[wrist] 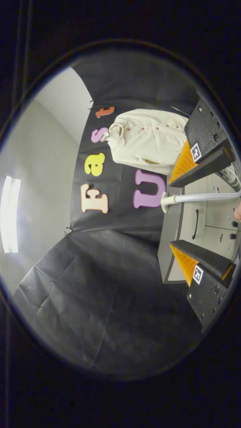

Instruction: Iron the clothes twice with a garment steamer, once on the left side and once on the right side.

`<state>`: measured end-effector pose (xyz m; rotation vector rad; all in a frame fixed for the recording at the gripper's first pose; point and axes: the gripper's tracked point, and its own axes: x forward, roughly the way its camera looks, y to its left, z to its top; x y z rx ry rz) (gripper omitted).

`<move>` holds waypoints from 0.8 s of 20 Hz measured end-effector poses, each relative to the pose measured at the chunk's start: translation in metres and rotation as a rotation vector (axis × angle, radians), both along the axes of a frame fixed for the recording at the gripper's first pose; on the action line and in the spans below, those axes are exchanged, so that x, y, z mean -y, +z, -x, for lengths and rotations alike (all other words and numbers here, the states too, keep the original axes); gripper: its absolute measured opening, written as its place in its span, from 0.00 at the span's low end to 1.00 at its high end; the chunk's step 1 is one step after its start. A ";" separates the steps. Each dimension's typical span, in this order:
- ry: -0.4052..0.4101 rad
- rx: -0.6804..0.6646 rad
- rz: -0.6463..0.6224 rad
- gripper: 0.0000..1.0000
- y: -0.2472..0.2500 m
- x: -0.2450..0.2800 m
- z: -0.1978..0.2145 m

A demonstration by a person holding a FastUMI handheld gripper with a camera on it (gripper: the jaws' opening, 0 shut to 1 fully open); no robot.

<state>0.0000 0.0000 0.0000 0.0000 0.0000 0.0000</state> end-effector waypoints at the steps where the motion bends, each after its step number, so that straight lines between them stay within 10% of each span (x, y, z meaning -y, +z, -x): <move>1: -0.001 -0.002 0.005 0.95 -0.001 0.001 0.000; 16: -0.005 -0.049 -0.017 0.96 -0.021 0.003 -0.004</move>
